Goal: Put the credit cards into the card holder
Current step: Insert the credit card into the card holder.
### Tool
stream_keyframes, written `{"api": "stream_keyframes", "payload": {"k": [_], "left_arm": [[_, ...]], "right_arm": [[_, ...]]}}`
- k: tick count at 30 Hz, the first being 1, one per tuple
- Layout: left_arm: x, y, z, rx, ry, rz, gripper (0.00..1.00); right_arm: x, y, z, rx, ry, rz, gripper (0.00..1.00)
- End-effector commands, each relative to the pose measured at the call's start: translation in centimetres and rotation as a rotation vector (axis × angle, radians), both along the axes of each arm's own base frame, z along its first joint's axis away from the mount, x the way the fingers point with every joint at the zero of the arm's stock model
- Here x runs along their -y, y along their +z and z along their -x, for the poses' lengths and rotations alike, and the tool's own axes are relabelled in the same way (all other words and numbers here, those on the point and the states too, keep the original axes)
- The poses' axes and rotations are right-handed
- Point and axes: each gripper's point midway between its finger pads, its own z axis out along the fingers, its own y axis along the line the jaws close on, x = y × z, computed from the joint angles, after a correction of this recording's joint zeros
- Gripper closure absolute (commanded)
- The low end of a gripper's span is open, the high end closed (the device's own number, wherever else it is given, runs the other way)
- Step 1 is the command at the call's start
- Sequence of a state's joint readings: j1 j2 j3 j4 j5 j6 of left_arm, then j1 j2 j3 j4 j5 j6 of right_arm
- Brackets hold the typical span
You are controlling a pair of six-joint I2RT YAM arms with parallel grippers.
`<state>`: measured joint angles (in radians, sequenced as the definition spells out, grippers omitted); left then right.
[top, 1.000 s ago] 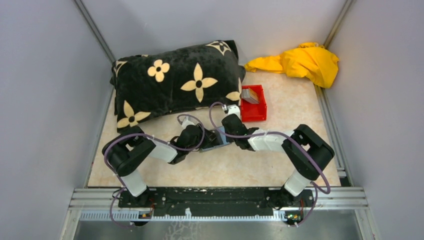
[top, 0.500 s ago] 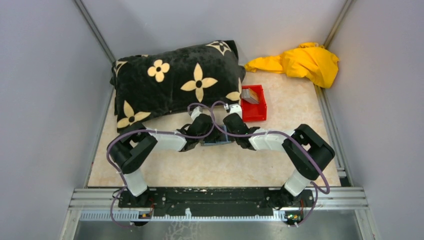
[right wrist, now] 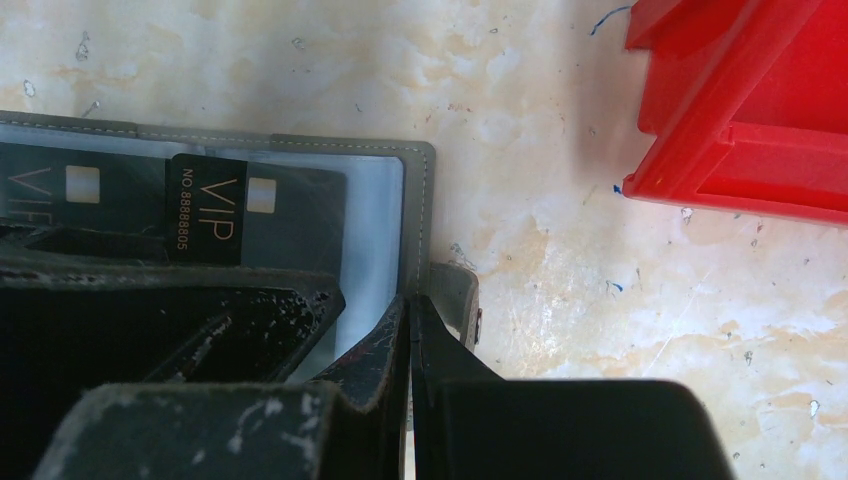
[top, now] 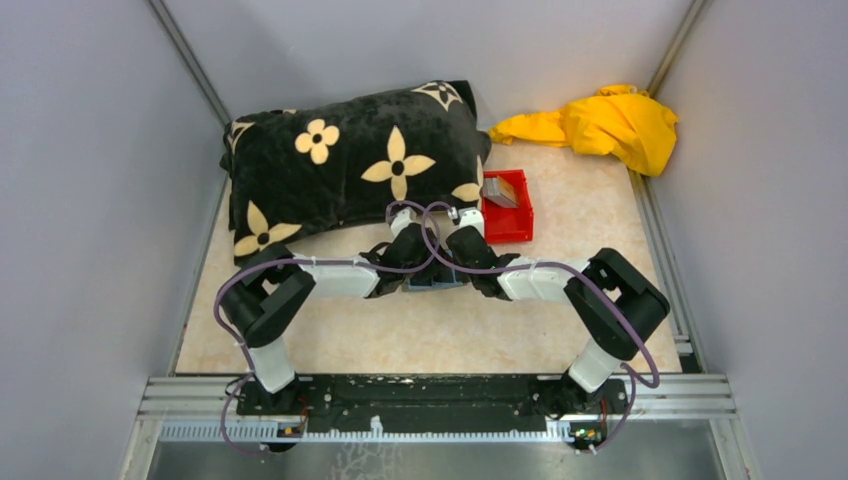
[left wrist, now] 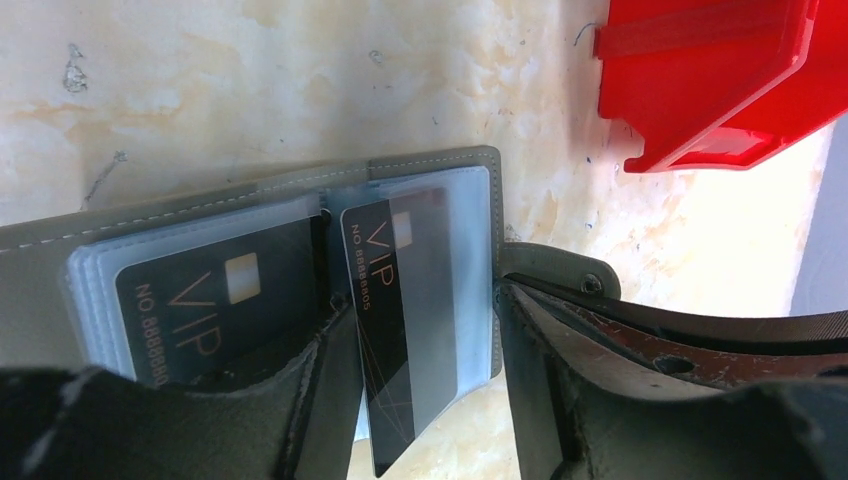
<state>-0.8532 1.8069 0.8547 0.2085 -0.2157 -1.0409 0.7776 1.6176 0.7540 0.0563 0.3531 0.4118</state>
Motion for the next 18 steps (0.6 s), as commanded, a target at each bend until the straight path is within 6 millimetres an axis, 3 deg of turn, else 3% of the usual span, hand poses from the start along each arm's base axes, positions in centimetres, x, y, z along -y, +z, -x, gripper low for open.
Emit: {"api": "stream_keyframes", "payload": {"k": [1, 7, 18], "left_arm": [[-13.4, -12.2, 12.2, -0.464, -0.119, -0.613, 0.4], [-15.2, -11.2, 12.6, -0.457, -0.102, -0.67, 0.32], [-15.1, -8.7, 11.5, -0.411, -0.084, -0.685, 0.24]], "right_arm": [[-2.1, 0.2, 0.2, -0.028, 0.049, -0.066, 1.0], [-2.2, 0.0, 0.2, -0.031, 0.048, -0.068, 1.0], [-2.6, 0.2, 0.3, -0.036, 0.055, -0.088, 1.0]]}}
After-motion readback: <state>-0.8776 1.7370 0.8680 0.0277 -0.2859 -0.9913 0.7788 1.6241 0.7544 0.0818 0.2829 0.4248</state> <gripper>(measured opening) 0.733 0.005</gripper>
